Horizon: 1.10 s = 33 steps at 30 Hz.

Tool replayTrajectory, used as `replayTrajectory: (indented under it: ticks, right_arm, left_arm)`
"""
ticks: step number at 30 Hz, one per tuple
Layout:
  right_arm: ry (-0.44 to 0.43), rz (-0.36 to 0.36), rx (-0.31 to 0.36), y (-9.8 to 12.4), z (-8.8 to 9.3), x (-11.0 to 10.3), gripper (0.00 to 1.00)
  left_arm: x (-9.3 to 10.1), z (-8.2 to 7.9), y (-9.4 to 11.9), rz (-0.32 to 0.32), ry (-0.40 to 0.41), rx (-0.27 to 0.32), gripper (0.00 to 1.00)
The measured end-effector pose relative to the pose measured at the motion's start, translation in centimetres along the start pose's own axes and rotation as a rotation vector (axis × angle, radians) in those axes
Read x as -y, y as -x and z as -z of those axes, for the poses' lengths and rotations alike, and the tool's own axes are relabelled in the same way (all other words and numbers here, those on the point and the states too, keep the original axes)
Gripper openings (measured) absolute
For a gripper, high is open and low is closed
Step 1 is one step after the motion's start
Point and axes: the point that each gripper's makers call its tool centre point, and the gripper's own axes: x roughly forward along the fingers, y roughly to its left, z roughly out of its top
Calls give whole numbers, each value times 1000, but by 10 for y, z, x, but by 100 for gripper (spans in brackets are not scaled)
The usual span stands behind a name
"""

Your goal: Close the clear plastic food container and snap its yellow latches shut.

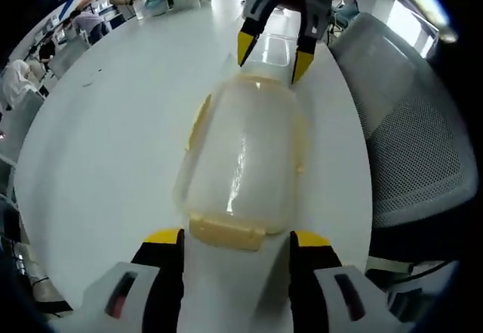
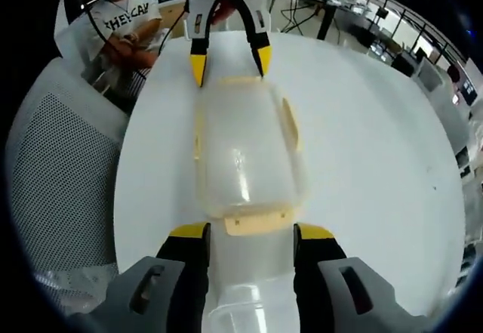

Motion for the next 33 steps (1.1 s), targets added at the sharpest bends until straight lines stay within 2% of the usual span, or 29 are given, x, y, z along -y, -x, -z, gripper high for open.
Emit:
replayTrajectory:
  ticks: [10, 15, 23, 33]
  right_arm:
    - [25, -37, -39, -7, 1, 2, 42]
    - [65, -52, -64, -12, 3, 1, 47]
    - [94, -66, -90, -15, 2, 4, 40]
    - [100, -76, -108, -18, 4, 6, 38]
  left_arm:
    - [-2, 2, -2, 20, -64, -21, 50]
    - [-3, 1, -4, 33, -100, -30, 50]
    - [-5, 0, -9, 53, -133, -38, 46]
    - [-7, -3, -11, 62, -160, -50, 44]
